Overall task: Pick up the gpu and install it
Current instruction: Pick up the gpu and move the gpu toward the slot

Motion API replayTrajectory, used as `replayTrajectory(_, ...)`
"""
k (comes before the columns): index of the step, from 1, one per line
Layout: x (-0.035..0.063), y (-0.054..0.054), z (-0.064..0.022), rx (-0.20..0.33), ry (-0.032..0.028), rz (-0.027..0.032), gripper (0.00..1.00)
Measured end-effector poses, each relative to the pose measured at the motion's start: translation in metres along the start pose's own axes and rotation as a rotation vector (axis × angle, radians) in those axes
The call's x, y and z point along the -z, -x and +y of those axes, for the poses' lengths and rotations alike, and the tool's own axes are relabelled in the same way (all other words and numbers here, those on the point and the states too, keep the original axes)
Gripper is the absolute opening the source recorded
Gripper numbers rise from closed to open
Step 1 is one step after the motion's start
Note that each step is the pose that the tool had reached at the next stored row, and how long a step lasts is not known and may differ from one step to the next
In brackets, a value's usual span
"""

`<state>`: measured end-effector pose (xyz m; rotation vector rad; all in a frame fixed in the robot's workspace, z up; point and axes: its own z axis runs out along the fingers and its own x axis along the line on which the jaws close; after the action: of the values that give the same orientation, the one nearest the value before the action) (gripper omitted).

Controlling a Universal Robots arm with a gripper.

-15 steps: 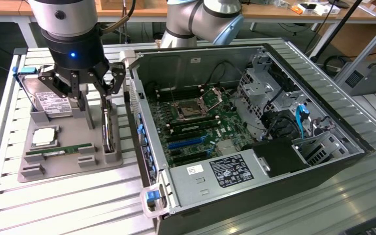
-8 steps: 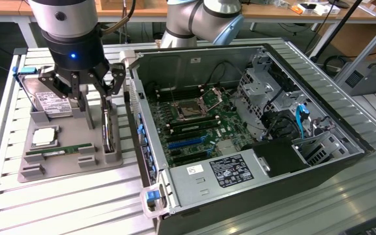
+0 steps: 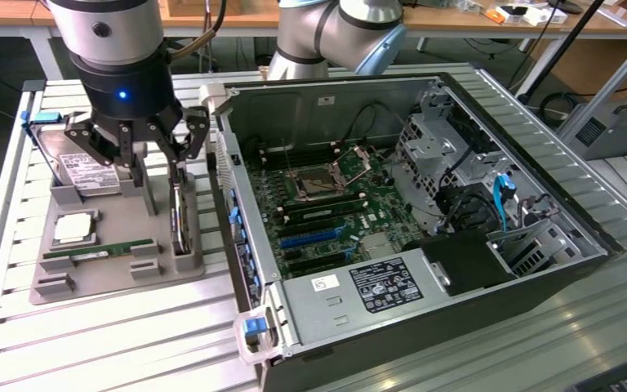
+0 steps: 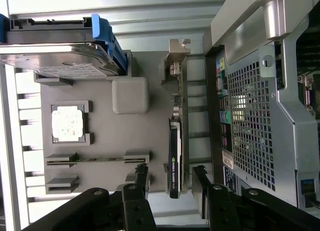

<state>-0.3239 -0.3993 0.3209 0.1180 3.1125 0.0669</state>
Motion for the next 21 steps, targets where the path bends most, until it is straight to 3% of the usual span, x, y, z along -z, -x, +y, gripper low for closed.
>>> replayTrajectory(21, -0.0042, -0.0001, -0.0002, 0.0, 0.0, 0.0, 0.48)
